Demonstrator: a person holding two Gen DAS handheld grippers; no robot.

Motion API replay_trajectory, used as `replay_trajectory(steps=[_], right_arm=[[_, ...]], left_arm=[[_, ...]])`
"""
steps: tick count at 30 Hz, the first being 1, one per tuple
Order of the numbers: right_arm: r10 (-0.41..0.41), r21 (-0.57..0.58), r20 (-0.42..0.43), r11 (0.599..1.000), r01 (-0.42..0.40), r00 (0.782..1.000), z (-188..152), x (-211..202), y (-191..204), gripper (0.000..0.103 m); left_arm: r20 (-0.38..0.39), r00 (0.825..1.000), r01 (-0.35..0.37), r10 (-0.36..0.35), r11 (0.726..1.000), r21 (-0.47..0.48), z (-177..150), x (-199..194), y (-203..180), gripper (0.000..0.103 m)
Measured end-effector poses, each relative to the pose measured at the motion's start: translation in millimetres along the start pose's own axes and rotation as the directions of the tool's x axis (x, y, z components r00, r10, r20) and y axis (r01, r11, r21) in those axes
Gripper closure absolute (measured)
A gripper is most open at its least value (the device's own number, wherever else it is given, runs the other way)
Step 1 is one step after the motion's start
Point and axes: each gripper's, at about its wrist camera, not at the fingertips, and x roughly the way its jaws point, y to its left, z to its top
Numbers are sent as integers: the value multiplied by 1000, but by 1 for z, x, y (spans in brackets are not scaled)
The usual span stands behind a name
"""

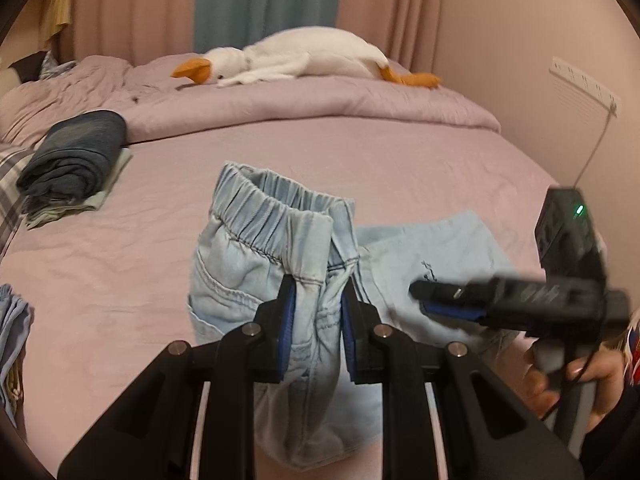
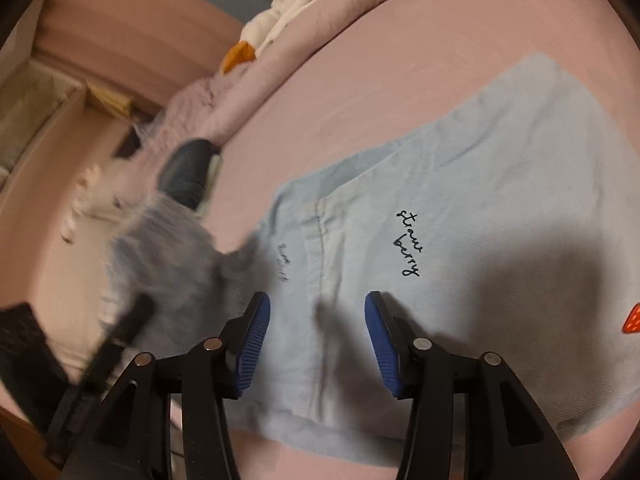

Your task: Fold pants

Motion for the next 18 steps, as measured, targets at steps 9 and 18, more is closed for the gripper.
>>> replay_trajectory(steps=[9,18], right_arm=[[392,212,16,898,-386,920,-2,15,-13,38],[396,259,-42,891,-373,917,-4,22,-14,33]], left_arm=[[-115,992,57,-46,993,100,-15,32,-28,81],[-129,976,181,-173,982,47,-30,20,-22,64]])
